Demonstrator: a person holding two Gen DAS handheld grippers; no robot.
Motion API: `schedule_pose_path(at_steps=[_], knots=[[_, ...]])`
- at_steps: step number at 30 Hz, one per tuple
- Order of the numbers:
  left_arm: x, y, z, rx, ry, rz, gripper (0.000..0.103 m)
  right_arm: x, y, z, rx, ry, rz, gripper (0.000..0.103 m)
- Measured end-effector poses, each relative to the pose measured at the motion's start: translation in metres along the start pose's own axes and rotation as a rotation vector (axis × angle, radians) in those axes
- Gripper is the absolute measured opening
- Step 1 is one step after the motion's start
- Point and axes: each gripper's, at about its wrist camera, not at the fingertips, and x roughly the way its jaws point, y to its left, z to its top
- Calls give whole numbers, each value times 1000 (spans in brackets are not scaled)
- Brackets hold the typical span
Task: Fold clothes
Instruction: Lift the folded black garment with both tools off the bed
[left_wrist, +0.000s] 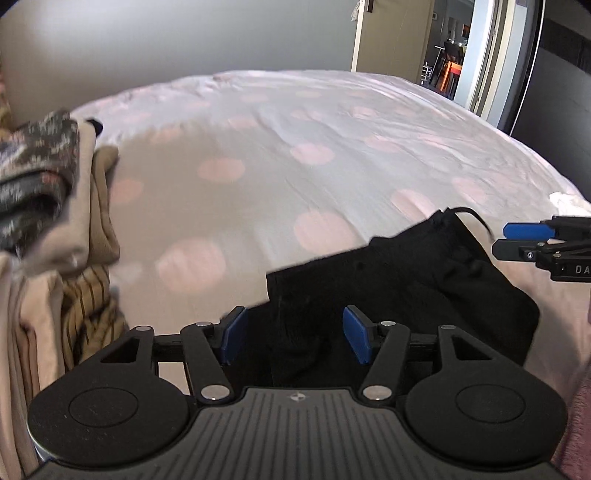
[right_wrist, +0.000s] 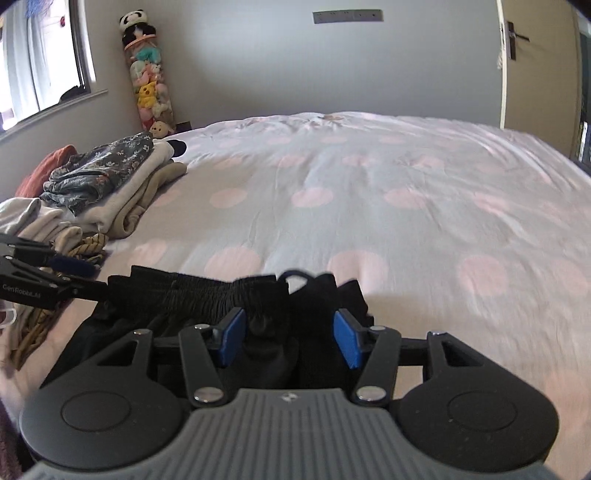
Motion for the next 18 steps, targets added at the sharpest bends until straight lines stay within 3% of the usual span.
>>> schedule_pose_path(at_steps=[5,8,9,10,12,13,18], knots=[[4,1,-7,-34,82,0,55,-7,-3,-12,59,36,26,57],[13,0,-11,-30,119,6,44,-1,2,-17,46,73,32,56],[17,0,-12,-31,132,2,25,3,3,-19,43,94,36,47],[21,0,-13,-31,145,0,12,7,4,-21,40,115,41,23],[26,-1,-13,-15,144,27,6,11,4,-23,44,128,39,5],[28,-3,-14,-6,140,40,2,12,3,-24,46,123,32,5],[42,-10,-16,58,150,133,1,24,-3,-27,71,118,-35,3]])
